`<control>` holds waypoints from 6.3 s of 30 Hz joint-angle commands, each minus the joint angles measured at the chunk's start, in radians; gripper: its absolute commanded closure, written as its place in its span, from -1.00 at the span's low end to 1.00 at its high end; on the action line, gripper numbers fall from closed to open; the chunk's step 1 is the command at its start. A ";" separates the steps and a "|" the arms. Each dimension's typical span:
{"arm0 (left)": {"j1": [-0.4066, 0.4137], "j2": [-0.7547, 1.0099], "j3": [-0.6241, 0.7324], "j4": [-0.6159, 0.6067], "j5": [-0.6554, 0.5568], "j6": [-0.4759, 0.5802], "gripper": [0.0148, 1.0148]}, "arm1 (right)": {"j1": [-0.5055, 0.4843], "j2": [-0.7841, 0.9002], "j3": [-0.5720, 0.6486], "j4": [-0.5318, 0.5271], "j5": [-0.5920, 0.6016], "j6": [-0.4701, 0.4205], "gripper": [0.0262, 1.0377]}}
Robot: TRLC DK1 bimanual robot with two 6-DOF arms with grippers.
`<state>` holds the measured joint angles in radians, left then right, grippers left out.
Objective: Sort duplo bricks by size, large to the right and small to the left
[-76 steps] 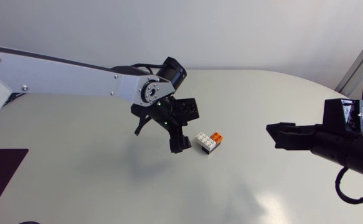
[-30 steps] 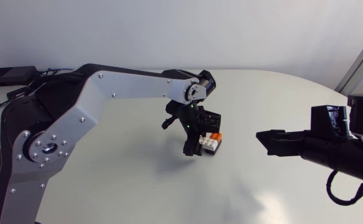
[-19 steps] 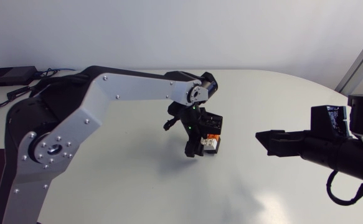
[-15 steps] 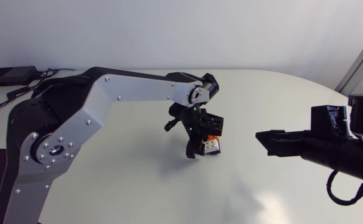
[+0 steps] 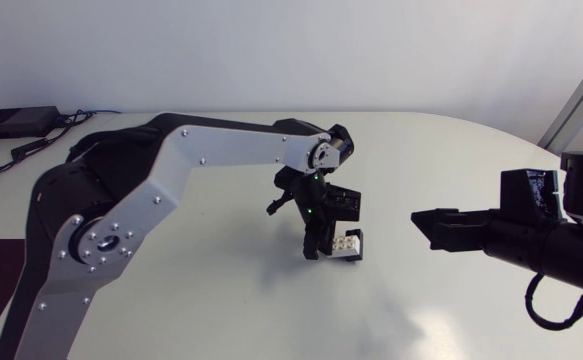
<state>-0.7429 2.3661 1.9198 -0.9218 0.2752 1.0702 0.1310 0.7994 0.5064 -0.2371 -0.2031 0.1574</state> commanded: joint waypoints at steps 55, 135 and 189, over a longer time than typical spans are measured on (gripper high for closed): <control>-0.234 -0.303 -0.370 0.511 -0.197 -0.222 0.39 | -0.286 0.655 0.274 -0.274 -0.628 -0.047 0.53; 0.045 0.028 0.084 0.140 -0.179 -0.343 -0.62 | -0.214 0.581 0.228 -0.122 -0.392 -0.110 -0.84; 0.235 -0.390 -0.670 0.241 -0.088 -0.185 0.40 | 0.094 0.954 0.446 -0.050 -0.179 -0.064 -0.84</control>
<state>-0.5167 1.9919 1.3003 -0.6792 0.2024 0.8497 0.2172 1.7210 0.9329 -0.2844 -0.3939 0.0780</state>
